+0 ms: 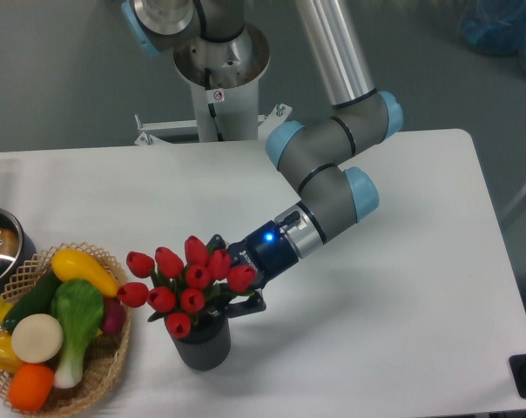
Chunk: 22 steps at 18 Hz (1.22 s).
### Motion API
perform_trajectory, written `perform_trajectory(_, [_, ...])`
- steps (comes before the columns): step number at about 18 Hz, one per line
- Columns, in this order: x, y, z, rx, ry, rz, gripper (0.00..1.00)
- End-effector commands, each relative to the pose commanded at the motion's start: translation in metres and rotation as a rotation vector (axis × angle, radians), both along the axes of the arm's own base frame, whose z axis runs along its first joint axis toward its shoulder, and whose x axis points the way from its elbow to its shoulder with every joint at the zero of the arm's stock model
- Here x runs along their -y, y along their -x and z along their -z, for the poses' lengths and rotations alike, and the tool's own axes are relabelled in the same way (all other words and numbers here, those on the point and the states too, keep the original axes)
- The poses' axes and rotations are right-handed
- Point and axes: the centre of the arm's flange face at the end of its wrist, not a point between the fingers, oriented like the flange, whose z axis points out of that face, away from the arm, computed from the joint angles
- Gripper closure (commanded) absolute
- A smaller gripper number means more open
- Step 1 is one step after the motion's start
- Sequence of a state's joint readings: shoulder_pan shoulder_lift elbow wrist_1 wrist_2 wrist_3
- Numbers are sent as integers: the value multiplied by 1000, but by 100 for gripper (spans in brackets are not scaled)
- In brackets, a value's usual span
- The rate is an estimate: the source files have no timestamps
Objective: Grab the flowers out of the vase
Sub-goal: 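Close the gripper around the bunch of tulip stems, then lift the gripped tulips straight up out of the black vase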
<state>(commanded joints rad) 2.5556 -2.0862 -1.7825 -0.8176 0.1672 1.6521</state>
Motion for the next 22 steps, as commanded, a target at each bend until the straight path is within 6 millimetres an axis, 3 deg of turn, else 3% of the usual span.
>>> perform_trajectory(10, [1, -1, -4, 14, -22, -1, 75])
perform_trajectory(22, [22, 2, -74, 83, 11, -60, 75])
